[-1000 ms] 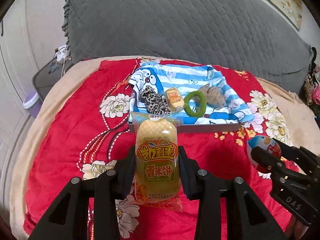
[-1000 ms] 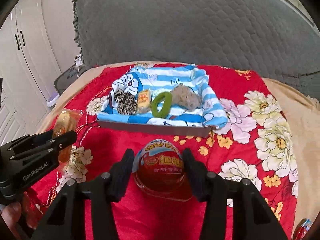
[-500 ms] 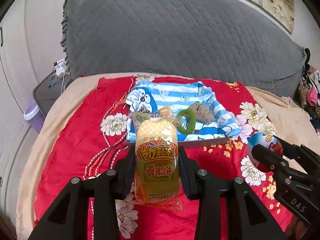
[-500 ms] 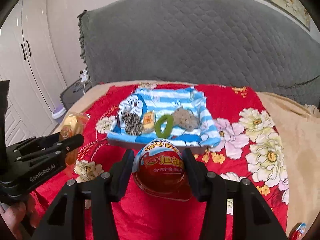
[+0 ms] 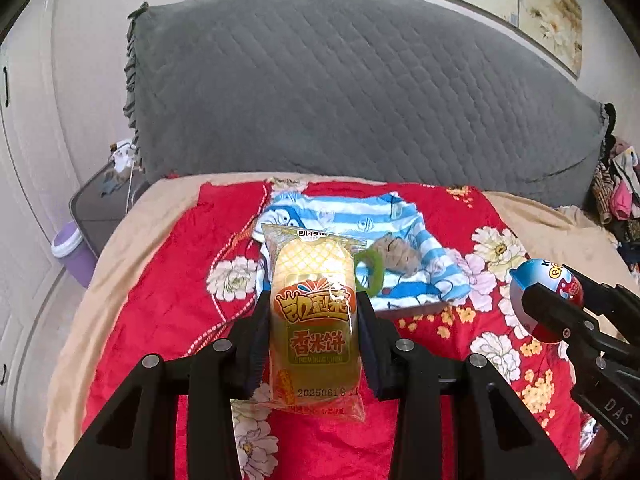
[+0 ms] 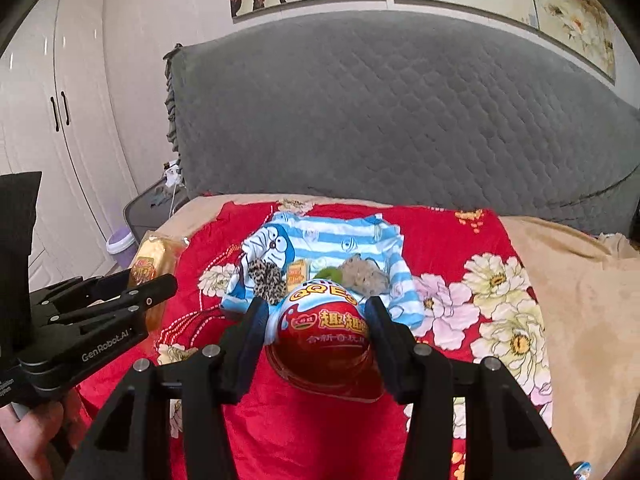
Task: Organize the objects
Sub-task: 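Carry the bread roll with the left tool into the tray while the right tool carries the egg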
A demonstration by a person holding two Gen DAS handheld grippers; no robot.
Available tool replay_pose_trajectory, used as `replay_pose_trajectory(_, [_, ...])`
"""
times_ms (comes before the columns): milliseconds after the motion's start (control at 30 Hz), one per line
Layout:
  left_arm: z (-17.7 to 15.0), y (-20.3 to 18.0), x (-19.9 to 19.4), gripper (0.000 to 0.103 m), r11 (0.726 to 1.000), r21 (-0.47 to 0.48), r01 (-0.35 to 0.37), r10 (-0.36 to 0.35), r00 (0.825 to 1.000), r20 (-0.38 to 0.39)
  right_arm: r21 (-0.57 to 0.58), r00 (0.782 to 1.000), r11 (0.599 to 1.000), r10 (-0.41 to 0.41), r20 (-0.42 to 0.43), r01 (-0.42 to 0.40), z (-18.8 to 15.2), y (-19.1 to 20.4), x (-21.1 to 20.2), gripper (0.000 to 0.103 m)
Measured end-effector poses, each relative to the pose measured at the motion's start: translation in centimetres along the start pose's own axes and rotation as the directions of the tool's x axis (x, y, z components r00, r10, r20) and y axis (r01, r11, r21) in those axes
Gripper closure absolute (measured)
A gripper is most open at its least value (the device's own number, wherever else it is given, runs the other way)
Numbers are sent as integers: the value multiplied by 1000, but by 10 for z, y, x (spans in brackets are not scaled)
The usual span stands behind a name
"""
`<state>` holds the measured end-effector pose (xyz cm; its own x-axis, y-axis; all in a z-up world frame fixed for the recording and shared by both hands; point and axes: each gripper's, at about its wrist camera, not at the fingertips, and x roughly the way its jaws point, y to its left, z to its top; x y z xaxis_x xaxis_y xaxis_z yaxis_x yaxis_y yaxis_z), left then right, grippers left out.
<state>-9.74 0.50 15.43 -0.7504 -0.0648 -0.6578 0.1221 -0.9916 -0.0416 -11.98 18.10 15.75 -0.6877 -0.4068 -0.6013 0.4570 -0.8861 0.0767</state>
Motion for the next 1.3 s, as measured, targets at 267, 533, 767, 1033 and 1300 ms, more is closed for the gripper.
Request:
replay_pose_trajectory(267, [16, -2, 11, 63, 1000, 19, -3, 3, 1000, 13, -11, 1000, 1000, 4, 17, -4, 17, 2, 14, 52])
replay_pose_trajectory(533, [35, 2, 44, 63, 1000, 19, -10, 10, 1000, 2, -26, 1000, 1000, 18, 12, -17, 36, 4, 46, 52])
replay_pose_trajectory(767, [53, 3, 86, 63, 1000, 20, -14, 14, 1000, -6, -21, 1000, 999, 29, -4, -29, 49, -1, 88, 52])
replay_pose_trajectory(1033, [69, -4, 146, 63, 1000, 25, -9, 10, 999, -38, -19, 999, 999, 28, -23, -28, 59, -14, 138, 53])
replay_pose_trajectory(1300, [70, -7, 205, 63, 1000, 13, -2, 3, 997, -75, -20, 998, 1000, 22, -55, -23, 53, -31, 186, 52])
